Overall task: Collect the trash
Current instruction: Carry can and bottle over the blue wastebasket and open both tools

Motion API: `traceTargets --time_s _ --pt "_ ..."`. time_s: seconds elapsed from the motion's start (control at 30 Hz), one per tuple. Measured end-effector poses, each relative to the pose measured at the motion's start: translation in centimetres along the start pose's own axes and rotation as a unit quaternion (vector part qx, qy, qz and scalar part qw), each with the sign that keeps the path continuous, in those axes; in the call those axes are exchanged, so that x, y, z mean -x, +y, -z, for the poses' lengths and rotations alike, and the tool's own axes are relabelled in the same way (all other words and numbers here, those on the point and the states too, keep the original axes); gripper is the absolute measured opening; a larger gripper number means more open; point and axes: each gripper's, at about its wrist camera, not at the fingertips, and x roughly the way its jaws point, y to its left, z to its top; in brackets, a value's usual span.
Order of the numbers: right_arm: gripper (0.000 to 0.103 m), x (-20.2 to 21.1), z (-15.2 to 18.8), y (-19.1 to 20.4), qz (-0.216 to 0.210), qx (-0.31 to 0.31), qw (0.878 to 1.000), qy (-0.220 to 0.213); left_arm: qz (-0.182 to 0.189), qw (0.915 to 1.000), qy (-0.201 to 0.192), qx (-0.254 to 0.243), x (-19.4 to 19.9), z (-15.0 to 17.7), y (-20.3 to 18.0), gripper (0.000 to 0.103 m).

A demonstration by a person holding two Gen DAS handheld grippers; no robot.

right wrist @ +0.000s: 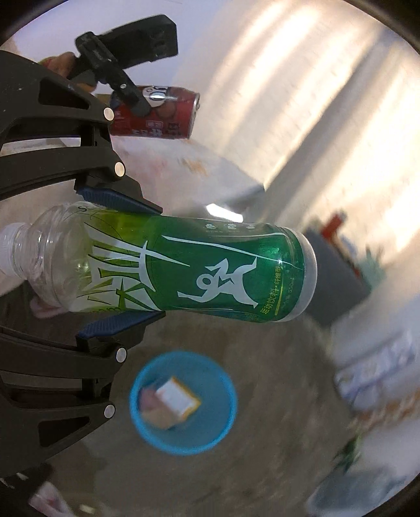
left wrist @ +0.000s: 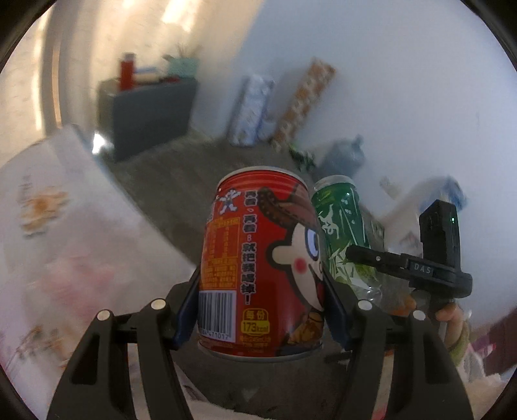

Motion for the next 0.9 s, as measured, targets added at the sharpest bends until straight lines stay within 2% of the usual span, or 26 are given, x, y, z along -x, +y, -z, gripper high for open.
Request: traceTargets --time_s 0.17,0.27,0.43,0.53,0.67,0.7,0.73,0.8,0.9 --pt "0.053 -2.3 1.2 -6.7 0.027 -0.067 0.997 0.023 0.006 0.9971 0.075 -0.008 -9.3 0.1 -3.5 0.064" --pt "0.053 -3.8 1.2 -9.7 0.043 -0.096 0.994 0.035 0.005 0.9925 0.122 0.001 -14.7 0.4 -4.3 0.064" --pt "0.053 -5.6 2.1 -12.7 0.052 -0.137 0.988 0.052 -0.009 0.9832 0.182 0.011 -22.6 0.9 -5.2 0.064" --pt "0.053 -6.2 1.5 -14.2 0.061 -0.158 0.984 0.059 -0.008 0.9804 0.196 0.021 -26.3 0.1 -5.5 0.064" --pt "0.054 -8.0 -0.3 -16.2 0.077 -0.189 0.977 0.059 0.003 0.978 0.205 0.038 -29.1 0.4 -4.5 0.064" --pt "0.056 -8.3 -0.7 -16.5 0.08 -0.193 0.976 0.056 0.001 0.9783 0.203 0.04 -29.9 0.0 -4.1 0.068" --pt "0.056 -9.0 -1.1 -17.2 0.088 -0.201 0.974 0.054 0.0 0.9806 0.192 0.04 -30.2 -0.3 -3.9 0.077" --pt "0.057 -10.4 -1.5 -18.7 0.096 -0.215 0.97 0.053 -0.005 0.985 0.168 0.039 -29.6 -0.5 -3.4 0.084" --pt "0.057 -11.9 -1.5 -20.3 0.116 -0.238 0.962 0.062 -0.003 0.9859 0.16 0.048 -28.8 -0.2 -2.5 0.086"
